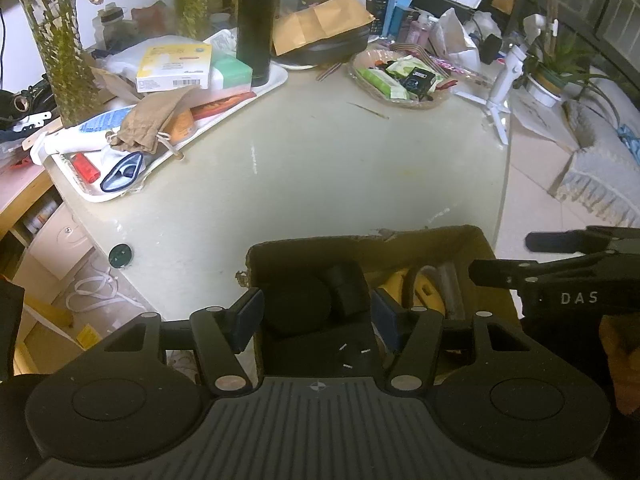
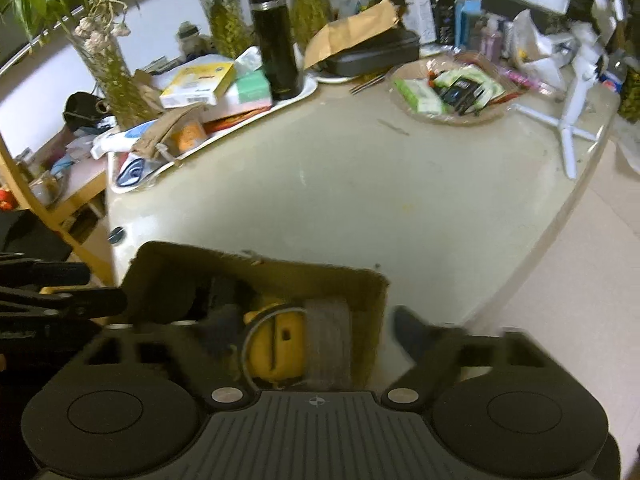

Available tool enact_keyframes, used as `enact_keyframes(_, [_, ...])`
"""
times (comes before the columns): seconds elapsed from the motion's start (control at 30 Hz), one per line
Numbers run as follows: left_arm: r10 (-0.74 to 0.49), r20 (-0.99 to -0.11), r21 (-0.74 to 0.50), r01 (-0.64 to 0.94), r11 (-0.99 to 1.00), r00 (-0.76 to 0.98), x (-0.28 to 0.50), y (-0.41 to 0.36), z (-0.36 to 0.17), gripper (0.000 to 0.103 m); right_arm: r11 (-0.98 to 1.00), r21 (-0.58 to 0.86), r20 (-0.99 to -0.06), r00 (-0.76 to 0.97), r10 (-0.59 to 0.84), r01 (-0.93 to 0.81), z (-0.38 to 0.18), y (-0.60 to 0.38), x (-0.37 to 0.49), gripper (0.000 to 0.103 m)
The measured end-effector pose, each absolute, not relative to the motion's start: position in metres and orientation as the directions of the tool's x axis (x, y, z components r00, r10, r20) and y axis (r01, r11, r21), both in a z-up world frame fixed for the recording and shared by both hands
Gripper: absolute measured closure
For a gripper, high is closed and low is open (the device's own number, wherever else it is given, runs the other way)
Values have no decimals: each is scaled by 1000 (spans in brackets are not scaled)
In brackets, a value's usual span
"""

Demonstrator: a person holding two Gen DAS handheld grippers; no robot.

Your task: Organize rigid objects

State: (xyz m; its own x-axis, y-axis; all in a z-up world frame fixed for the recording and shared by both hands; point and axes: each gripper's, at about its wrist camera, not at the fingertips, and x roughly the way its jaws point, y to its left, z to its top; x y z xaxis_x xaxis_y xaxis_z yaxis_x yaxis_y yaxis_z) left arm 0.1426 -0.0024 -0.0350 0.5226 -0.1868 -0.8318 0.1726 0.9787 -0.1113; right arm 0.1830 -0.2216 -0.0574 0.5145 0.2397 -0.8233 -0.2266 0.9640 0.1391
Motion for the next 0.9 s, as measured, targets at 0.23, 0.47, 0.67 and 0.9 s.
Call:
enact_keyframes(0.23, [-174,-818,-106,153,982,548,138,1,-32,29,968,110,-817,535,217,-225,-56,-221,180,0])
enact_keyframes(0.47, [-125,-784,-57,129,990,608,128,1,-27,18,975,56,-824,541,166,-215,-57,-217,174,0])
enact_keyframes(0.67, [-84,-744,-8,117,993,663,117,0,-24,4,975,27,-819,553,149,-222,-59,-213,159,0])
enact_keyframes(0.9, [-63,-756,19,119,993,651,108,1,-28,0,973,14,-810,568,145,-229,-63,-211,139,0])
